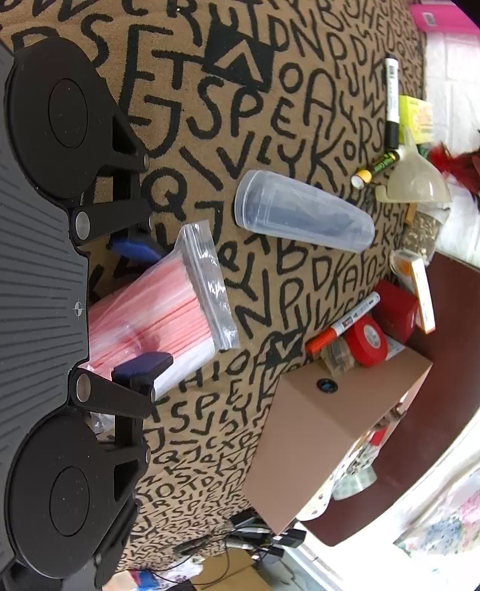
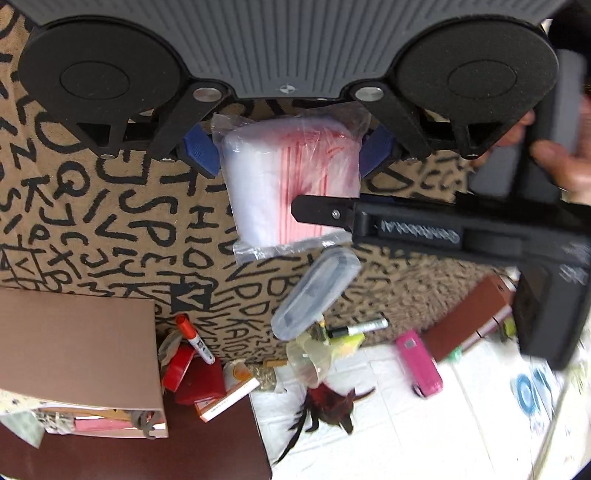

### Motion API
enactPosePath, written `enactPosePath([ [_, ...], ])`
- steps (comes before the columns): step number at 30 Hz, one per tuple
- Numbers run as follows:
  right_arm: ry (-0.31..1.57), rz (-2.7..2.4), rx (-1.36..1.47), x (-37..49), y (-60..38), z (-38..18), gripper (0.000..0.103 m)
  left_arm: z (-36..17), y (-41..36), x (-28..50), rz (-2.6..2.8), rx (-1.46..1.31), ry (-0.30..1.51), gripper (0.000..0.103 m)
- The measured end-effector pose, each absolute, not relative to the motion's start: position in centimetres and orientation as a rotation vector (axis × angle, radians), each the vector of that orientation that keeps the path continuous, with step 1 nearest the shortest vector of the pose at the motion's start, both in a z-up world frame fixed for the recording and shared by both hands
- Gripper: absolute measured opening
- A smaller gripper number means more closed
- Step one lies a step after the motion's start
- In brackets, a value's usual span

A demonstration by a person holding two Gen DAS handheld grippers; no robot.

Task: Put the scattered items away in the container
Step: 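Lift the zip bag with the left gripper and carry it over the cardboard box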

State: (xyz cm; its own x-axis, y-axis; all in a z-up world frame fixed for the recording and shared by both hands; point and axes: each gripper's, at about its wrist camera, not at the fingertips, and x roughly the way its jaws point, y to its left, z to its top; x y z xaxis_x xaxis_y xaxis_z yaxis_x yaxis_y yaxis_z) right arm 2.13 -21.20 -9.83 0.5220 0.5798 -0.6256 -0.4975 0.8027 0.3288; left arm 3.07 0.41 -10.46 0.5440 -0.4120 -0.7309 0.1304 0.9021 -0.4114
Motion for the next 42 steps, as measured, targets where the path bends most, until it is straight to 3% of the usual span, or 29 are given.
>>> enactPosePath([
  [4,0.767,0.593,0.085,2.6,-22.3,-9.2,0.085,-10.6,0.4,3.7,-0.340,-0.328,0.945,0.053],
  [6,0.795,0.571,0.070,3.5,-22.2,-9.8,0.079,-10.5,0.1,3.7,-0.353,-0.304,0.941,0.052],
  [8,0.842,0.614,0.096,4.1,-21.8,-10.8,0.075,-10.4,-0.2,3.6,-0.379,-0.291,0.946,0.063],
  [11,0.883,0.689,0.123,4.4,-20.5,-12.1,0.075,-10.9,-0.1,3.6,-0.406,-0.292,0.956,0.070],
  [14,0.853,0.685,0.060,4.1,-19.4,-12.0,0.075,-11.2,0.2,3.8,-0.414,-0.310,0.948,0.059],
  [18,0.855,0.668,0.076,4.1,-19.6,-11.7,0.065,-11.0,0.1,3.7,-0.429,-0.312,0.947,0.057],
  [20,0.852,0.660,0.065,3.6,-19.8,-11.3,0.063,-11.2,-0.1,3.6,-0.422,-0.318,0.947,0.069],
  [24,0.855,0.662,0.094,4.0,-20.2,-11.9,0.064,-11.0,-1.0,4.1,-0.400,-0.300,0.935,0.059],
  [26,0.858,0.657,0.129,4.3,-20.5,-11.9,0.062,-10.2,-1.6,4.3,-0.382,-0.283,0.933,0.050],
  [28,0.848,0.652,0.130,4.2,-20.5,-11.4,0.057,-8.9,-2.3,4.3,-0.386,-0.252,0.908,0.049],
  [33,0.777,0.616,0.137,3.9,-22.2,-9.1,0.045,-5.2,-4.6,4.7,-0.429,-0.229,0.807,0.054],
  [42,0.572,0.517,0.120,5.3,-27.0,-3.3,0.043,1.5,-10.2,8.6,-0.549,-0.249,0.649,0.051],
])
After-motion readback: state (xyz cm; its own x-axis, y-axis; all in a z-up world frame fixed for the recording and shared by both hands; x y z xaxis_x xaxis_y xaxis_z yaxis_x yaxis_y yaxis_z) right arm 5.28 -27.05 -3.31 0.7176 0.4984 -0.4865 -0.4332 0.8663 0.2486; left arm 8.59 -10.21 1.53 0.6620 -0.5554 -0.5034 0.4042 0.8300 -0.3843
